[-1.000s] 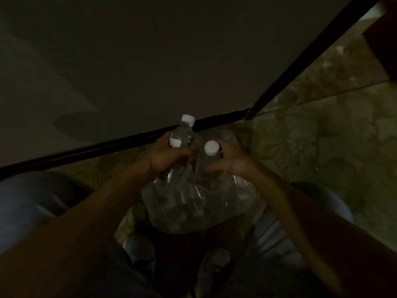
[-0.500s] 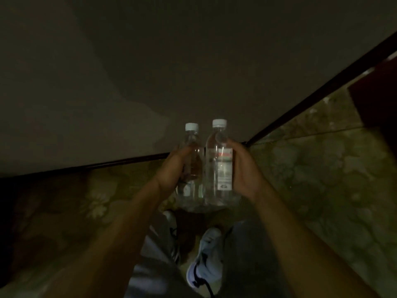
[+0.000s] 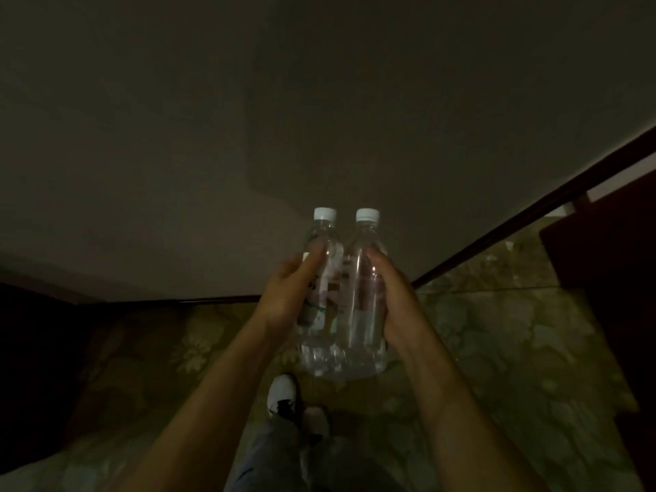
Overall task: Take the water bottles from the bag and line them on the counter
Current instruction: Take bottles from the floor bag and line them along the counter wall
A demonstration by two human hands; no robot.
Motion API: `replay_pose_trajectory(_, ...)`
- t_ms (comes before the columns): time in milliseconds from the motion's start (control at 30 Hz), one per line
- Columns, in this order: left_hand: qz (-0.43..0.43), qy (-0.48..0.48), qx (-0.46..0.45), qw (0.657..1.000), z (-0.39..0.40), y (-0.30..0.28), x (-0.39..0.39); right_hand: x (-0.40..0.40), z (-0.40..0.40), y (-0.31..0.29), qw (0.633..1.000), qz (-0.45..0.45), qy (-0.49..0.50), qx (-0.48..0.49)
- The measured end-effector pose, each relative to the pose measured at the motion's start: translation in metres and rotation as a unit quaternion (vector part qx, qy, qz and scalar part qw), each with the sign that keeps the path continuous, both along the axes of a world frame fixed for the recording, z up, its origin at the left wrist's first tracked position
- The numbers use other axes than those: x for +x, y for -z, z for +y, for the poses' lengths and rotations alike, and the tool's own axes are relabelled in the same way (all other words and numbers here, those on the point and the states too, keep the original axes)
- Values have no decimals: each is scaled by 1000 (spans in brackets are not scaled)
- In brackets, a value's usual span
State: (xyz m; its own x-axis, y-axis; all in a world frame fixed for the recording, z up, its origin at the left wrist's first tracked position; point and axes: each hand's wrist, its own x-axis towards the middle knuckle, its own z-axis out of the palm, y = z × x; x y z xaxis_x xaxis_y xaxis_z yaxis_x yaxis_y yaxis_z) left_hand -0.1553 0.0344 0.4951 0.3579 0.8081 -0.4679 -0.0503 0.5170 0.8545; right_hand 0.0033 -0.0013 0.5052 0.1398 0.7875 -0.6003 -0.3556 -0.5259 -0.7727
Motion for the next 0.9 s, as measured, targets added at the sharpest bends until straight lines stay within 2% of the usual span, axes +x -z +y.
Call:
replay_pose_trajectory(100,8,-16,12,1000,-7,-21,-8,-6,-3,-24,999,-15,-3,28)
replay_pose_trajectory(300,58,-149,54,986,-33,-57,-21,-16,-8,-55,995,-68,-31,70)
replay_pose_trajectory(467,97,-207,129,965,-51,-93,-42,-41,-9,-88,985,-60,-105,122)
replay_pose_trajectory(667,101,-267,198,938,-70,-134,-77,-82,-16,-115,971,-31,-127,200)
replay_pose_trajectory(833,95,-324,208,918,-77,-157,-107,-119,-11,-144,960,-8,-179,214)
replay_pose_trajectory(900,121,-332,223,908,-78,-163,-118,-138,-9,-153,952,-18,-197,234)
